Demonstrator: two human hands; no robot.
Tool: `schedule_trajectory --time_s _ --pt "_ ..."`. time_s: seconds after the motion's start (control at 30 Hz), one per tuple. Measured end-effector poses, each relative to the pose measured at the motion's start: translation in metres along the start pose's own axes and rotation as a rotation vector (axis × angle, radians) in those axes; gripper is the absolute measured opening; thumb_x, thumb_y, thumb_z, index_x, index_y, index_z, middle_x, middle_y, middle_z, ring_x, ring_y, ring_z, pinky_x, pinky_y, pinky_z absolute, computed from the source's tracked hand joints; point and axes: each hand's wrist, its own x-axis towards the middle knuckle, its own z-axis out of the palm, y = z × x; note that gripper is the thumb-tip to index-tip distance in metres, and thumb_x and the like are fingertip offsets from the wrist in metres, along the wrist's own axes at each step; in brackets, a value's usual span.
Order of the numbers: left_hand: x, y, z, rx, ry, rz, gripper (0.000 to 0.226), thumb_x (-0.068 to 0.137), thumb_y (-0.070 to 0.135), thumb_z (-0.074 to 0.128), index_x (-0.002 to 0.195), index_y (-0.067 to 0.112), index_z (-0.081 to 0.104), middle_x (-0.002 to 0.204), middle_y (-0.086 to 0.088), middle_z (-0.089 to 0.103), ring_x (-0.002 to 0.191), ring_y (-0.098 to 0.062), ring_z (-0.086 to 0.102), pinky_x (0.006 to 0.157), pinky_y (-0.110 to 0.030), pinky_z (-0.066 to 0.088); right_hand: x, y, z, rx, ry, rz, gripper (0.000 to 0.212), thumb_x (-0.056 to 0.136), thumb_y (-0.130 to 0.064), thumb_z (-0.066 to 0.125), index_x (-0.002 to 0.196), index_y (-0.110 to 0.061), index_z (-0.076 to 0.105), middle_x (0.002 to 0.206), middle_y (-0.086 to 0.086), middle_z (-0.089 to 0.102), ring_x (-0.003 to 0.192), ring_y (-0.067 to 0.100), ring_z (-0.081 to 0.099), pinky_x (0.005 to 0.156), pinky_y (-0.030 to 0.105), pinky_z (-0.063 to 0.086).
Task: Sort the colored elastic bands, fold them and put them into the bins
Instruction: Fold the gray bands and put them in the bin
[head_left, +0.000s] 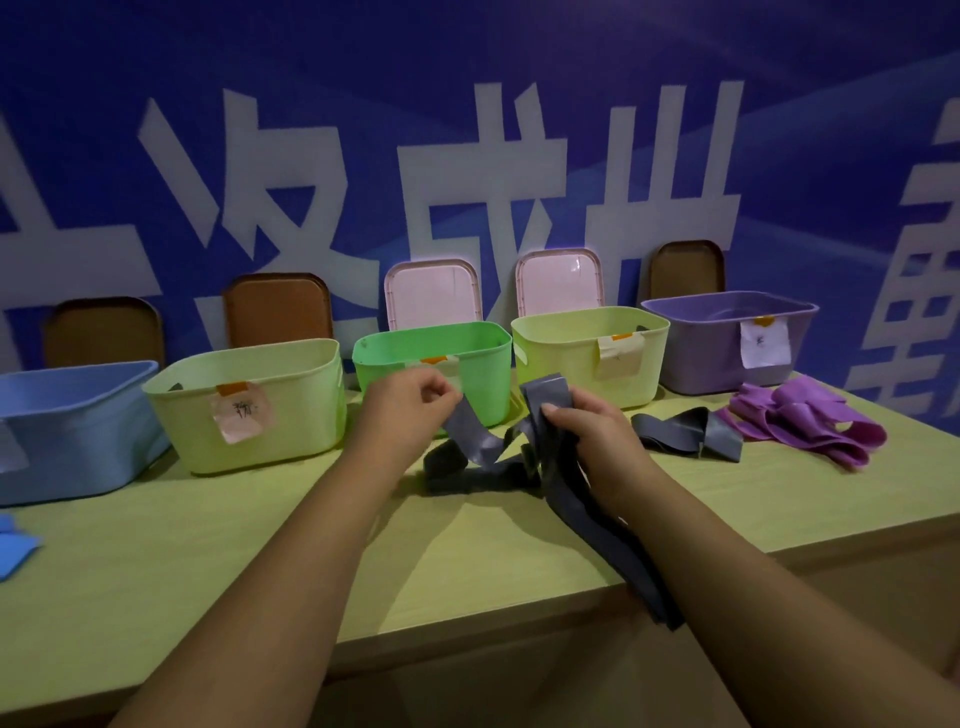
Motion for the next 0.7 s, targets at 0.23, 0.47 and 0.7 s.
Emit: schedule_trajectory --time_s 0.23,0.47,0.7 --pt "0.021 0.072 -0.086 0.012 0.08 0.296 0.003 0.099 0.027 0.076 0.096 0.028 0.077 0.088 0.011 0.073 0.081 -0.012 0.07 0.079 -0.043 0.064 -0.03 -0.056 0.016 -0.153 -0.182 -0.026 0.026 0.103 -0.002 0.063 0.122 -0.014 0.075 0.112 0.007 0.081 0.102 0.016 0.076 0.089 0.027 0.059" --pt "0.012 0.15 -0.143 0.059 0.049 0.432 0.003 0.103 0.023 0.071 0.103 0.024 0.074 0.096 0.001 0.072 0.086 -0.02 0.071 0.073 -0.041 0.066 -0.066 -0.114 0.021 -0.319 -0.172 -0.135 0.024 0.104 -0.019 0.069 0.125 -0.028 0.075 0.114 -0.006 0.079 0.112 0.017 0.074 0.087 0.027 0.055" --pt "-0.006 0.186 -0.167 0.142 -0.007 0.514 0.007 0.103 0.025 0.072 0.101 0.031 0.068 0.093 0.015 0.064 0.089 -0.008 0.065 0.063 -0.02 0.055 -0.098 -0.159 0.044 -0.237 -0.241 -0.282 0.026 0.106 -0.016 0.064 0.13 -0.022 0.072 0.121 0.003 0.079 0.116 0.023 0.074 0.103 0.044 0.059"
